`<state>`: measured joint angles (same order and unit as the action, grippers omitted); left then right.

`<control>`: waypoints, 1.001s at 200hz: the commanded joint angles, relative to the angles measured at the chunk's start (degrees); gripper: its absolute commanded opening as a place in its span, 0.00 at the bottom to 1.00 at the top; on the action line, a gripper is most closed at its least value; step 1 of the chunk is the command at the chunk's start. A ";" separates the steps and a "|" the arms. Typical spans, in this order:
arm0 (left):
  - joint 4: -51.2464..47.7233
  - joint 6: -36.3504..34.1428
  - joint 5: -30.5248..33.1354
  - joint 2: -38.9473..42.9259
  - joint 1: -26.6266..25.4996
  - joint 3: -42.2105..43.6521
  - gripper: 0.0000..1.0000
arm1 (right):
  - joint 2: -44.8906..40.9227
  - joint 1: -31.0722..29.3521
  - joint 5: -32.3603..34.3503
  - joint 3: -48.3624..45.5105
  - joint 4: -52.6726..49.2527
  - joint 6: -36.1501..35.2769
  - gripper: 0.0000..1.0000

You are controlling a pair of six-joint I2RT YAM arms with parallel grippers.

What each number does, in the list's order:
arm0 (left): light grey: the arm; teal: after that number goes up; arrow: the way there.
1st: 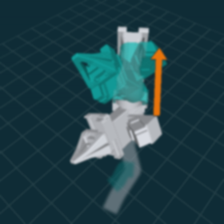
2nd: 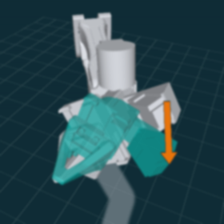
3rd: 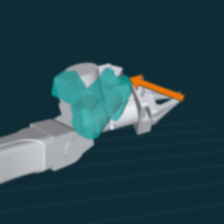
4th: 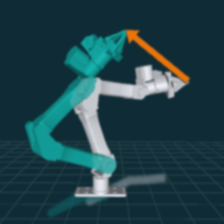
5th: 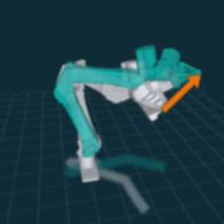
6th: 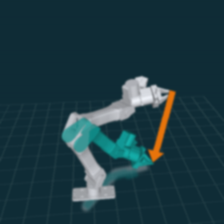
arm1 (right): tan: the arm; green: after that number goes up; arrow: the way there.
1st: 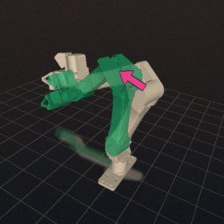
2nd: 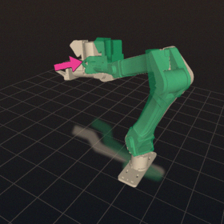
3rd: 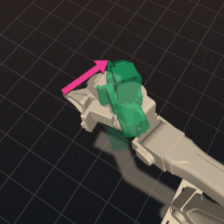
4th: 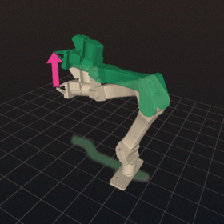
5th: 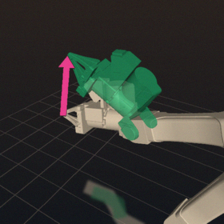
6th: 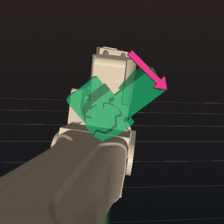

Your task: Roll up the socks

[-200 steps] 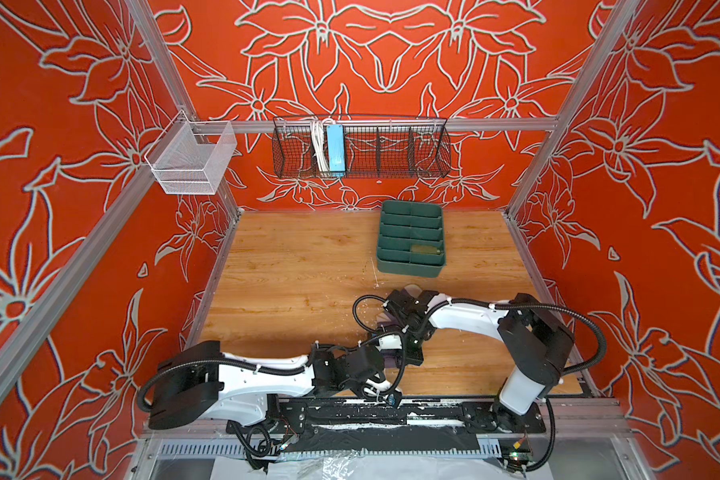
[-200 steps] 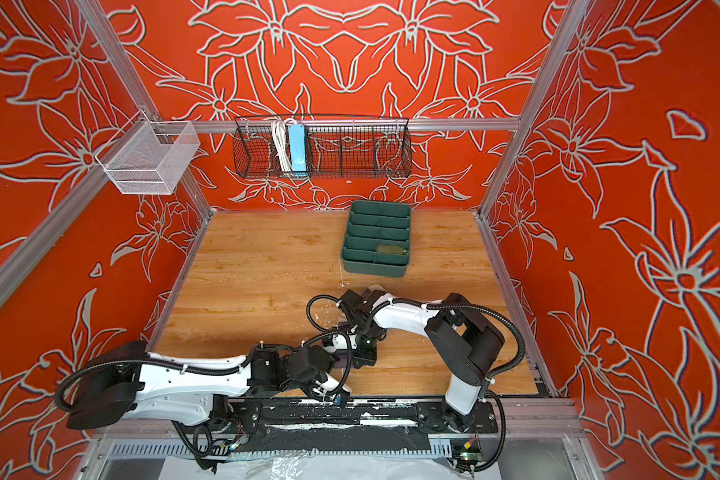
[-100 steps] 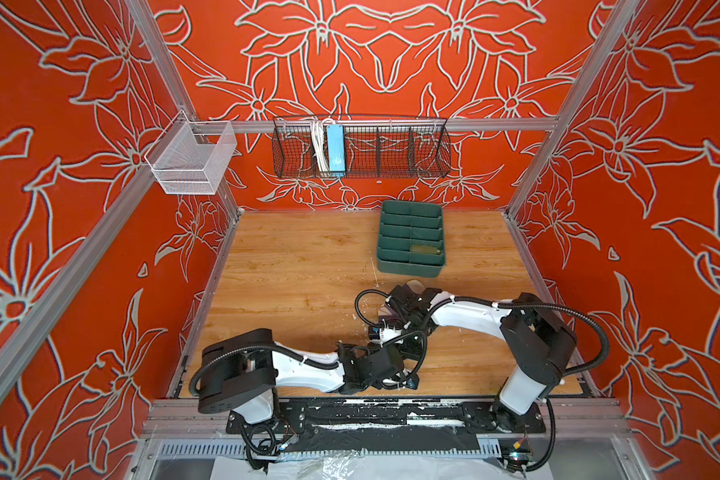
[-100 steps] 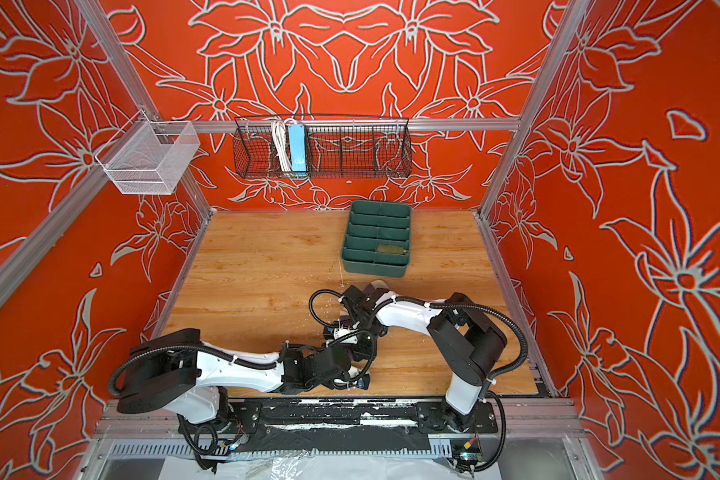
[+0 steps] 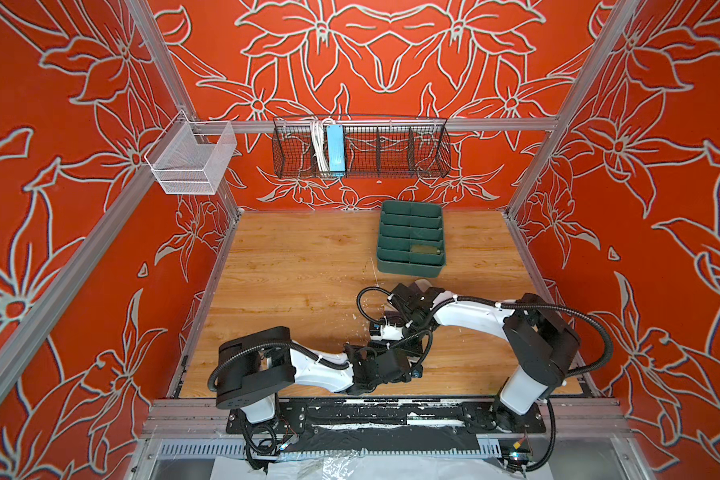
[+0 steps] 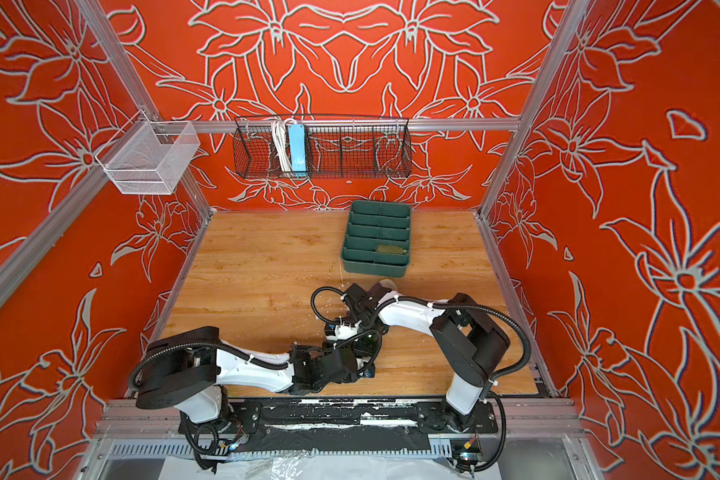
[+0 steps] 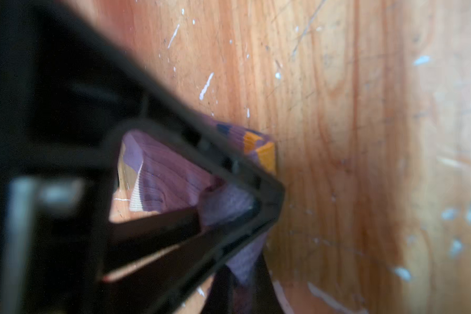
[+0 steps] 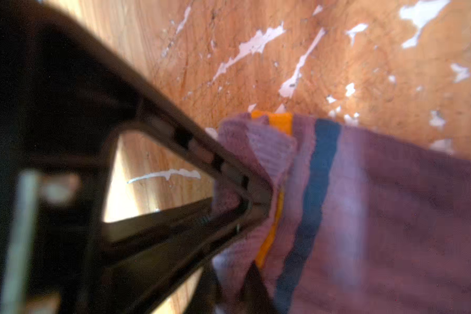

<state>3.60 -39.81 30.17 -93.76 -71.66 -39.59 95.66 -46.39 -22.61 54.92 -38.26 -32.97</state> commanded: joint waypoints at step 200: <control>-54.71 15.56 -48.22 -19.70 13.16 -29.91 0.00 | -67.50 23.26 38.22 -19.67 25.96 16.64 0.88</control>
<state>-47.97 -25.61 -9.45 -107.28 -58.30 -70.59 30.83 -23.31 20.93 36.56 -12.97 -12.14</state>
